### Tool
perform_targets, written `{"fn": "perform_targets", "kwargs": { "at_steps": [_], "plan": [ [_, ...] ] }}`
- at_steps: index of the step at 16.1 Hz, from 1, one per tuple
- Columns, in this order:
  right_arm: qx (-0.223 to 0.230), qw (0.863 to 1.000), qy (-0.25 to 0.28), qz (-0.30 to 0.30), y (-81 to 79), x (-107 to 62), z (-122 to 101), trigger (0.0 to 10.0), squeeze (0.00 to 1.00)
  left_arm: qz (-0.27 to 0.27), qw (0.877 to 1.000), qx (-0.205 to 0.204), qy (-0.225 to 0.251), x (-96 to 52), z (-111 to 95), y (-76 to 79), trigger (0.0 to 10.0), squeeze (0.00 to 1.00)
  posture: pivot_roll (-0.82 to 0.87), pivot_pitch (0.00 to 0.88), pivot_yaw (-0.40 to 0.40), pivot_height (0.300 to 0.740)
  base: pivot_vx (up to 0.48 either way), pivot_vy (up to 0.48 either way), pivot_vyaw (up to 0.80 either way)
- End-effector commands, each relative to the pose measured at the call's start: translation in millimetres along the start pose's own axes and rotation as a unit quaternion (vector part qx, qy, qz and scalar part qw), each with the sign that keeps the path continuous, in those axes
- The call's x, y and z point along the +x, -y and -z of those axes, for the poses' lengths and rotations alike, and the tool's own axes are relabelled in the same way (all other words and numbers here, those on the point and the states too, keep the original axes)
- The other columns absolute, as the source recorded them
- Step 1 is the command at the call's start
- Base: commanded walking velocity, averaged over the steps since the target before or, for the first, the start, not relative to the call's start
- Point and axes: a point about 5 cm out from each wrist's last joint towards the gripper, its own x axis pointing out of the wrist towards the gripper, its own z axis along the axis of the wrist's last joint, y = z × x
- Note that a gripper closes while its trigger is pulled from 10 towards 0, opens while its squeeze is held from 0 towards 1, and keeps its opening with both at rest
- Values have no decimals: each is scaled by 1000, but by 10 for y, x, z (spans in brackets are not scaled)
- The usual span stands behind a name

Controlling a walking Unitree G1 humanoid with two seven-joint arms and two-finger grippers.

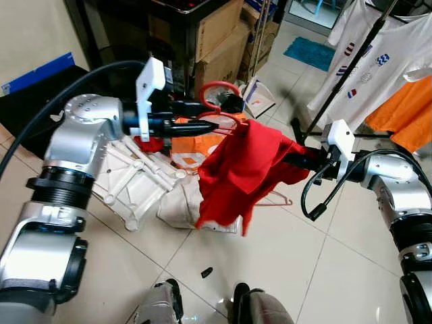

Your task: Hang hanger

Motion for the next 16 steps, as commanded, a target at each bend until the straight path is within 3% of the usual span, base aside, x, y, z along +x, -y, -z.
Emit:
{"fn": "perform_targets", "kwargs": {
  "at_steps": [1,3,5,7,8,9,10,11,13,14,16],
  "plan": [
    [0,1000,15,23,47,-93,-45,0,0,-15,1000,16,2,-116,-85,-63,10000,1000,-150,160,-52,740,0,0,0],
    [9,999,14,48,87,-132,-35,0,0,-53,998,25,10,-326,-164,-134,10000,1000,-150,162,-54,740,0,0,0],
    [14,997,20,71,137,-154,-54,0,0,-109,992,32,51,-589,-340,-219,10000,1000,-148,163,-59,740,0,0,0],
    [17,996,26,82,155,-155,-64,0,0,-147,985,31,84,-760,-448,-261,10000,1000,-142,163,-64,740,0,0,0],
    [21,995,33,87,159,-153,-71,0,0,-173,978,14,113,-890,-455,-257,10000,1000,-131,159,-67,740,0,0,0],
    [22,995,34,88,156,-154,-69,0,0,-175,978,-5,115,-909,-364,-214,10000,1000,-131,158,-66,740,0,0,0],
    [23,995,37,90,155,-153,-70,0,0,-179,977,-19,115,-897,-283,-184,10000,882,-128,156,-67,740,0,0,0],
    [27,994,44,91,151,-147,-76,0,0,-184,975,-56,107,-837,-60,-105,10000,51,-128,156,-67,740,0,0,0],
    [28,995,49,87,125,-129,-76,0,0,-234,957,-151,85,-704,493,-19,10000,0,-116,152,-74,740,0,0,0],
    [28,995,54,78,90,-100,-84,0,0,-281,930,-220,87,-615,816,21,10000,0,-116,152,-74,740,0,0,0],
    [26,996,51,64,52,-71,-76,0,0,-349,884,-294,104,-530,1090,30,10000,0,-115,148,-86,740,0,0,0]
  ]
}}
